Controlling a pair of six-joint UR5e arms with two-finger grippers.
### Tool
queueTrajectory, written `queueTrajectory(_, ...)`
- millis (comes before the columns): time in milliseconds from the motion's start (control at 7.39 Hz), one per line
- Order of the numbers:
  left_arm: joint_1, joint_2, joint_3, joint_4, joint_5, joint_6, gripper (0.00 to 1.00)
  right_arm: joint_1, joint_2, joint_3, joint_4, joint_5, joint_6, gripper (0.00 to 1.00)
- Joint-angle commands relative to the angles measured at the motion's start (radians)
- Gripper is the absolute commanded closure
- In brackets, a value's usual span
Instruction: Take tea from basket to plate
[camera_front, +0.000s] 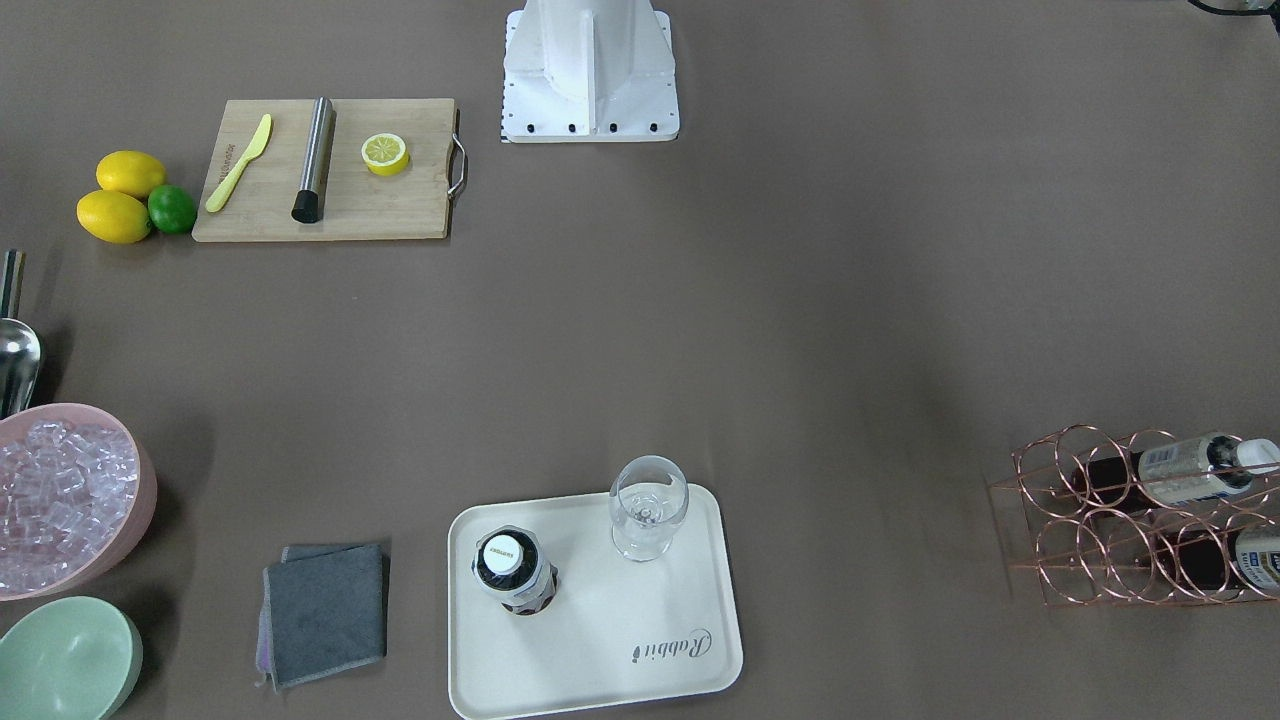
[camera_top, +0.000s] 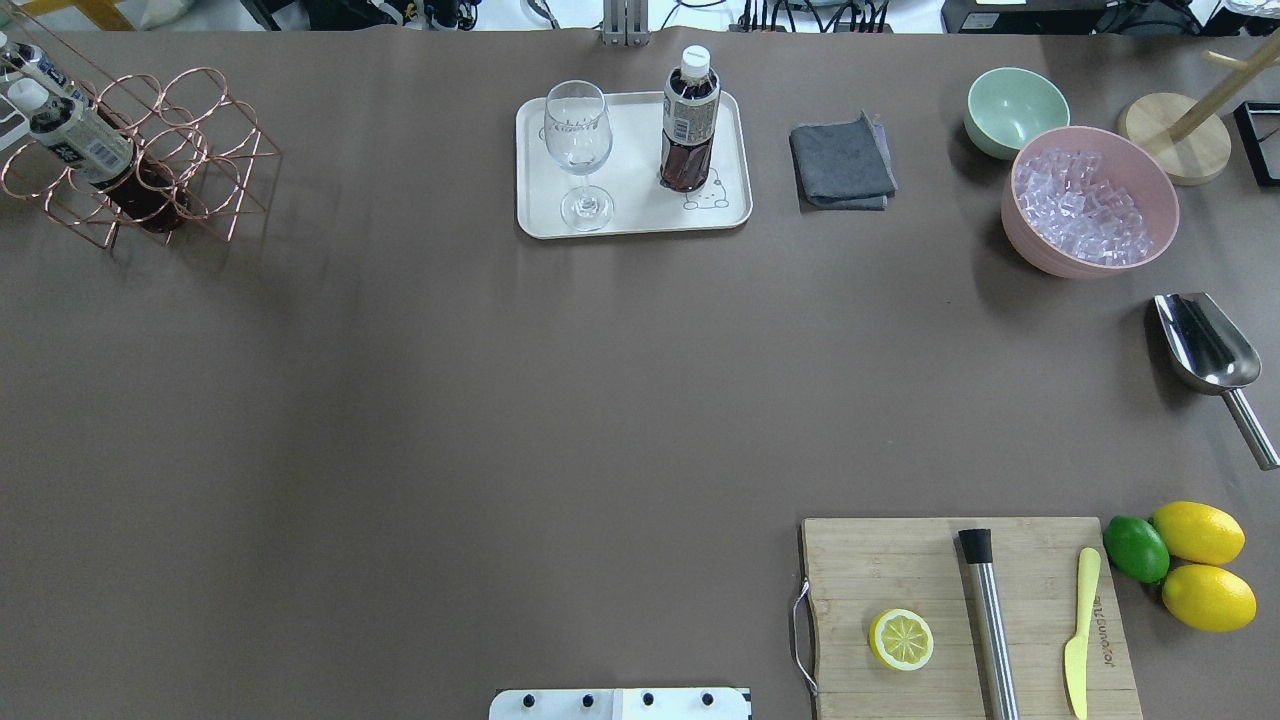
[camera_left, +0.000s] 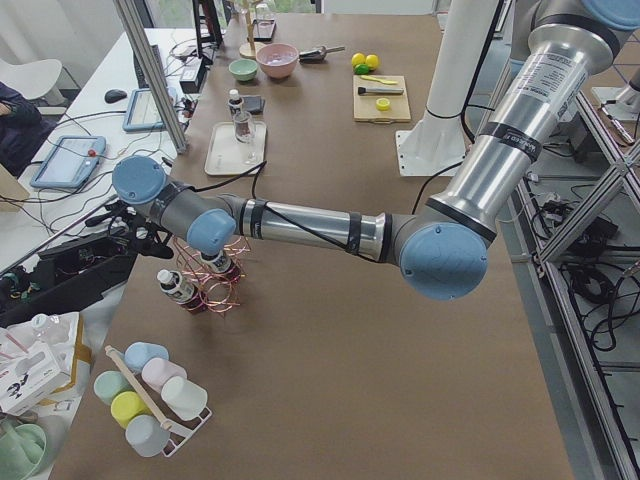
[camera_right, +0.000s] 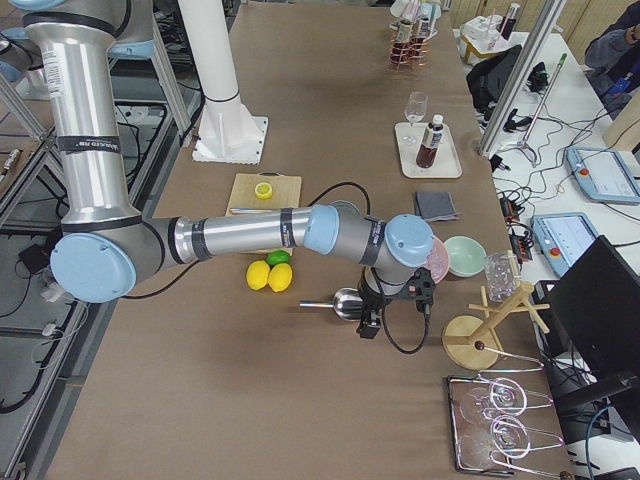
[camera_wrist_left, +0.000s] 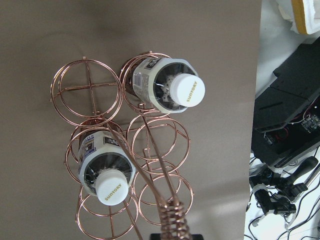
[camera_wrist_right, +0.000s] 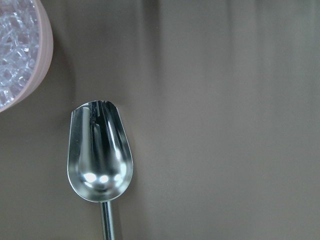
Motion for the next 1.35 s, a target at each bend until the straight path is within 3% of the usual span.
queueTrajectory(0, 0.003, 0.001, 0.000, -0.005, 0.000, 0.000, 1.00, 0.000, 0.000, 0.004, 0.000, 0.003, 0.000, 0.00)
queueTrajectory(135, 0.003, 0.001, 0.000, -0.010, 0.000, -0.002, 0.88, 0.000, 0.000, 0.004, 0.000, 0.003, 0.000, 0.01)
queueTrajectory(406, 0.003, 0.003, 0.000, -0.013, 0.000, -0.002, 0.22, 0.000, 0.000, 0.004, 0.000, 0.003, 0.000, 0.01)
queueTrajectory(541, 0.003, 0.003, -0.002, -0.018, 0.000, -0.002, 0.04, 0.000, 0.000, 0.002, 0.000, 0.003, 0.000, 0.01)
queueTrajectory(947, 0.003, 0.004, -0.025, -0.033, 0.004, 0.000, 0.03, 0.000, -0.002, 0.001, 0.000, 0.003, -0.002, 0.01)
queueTrajectory(1217, -0.003, 0.071, -0.081, -0.045, 0.004, 0.073, 0.03, 0.000, 0.000, 0.001, 0.000, 0.001, -0.002, 0.01)
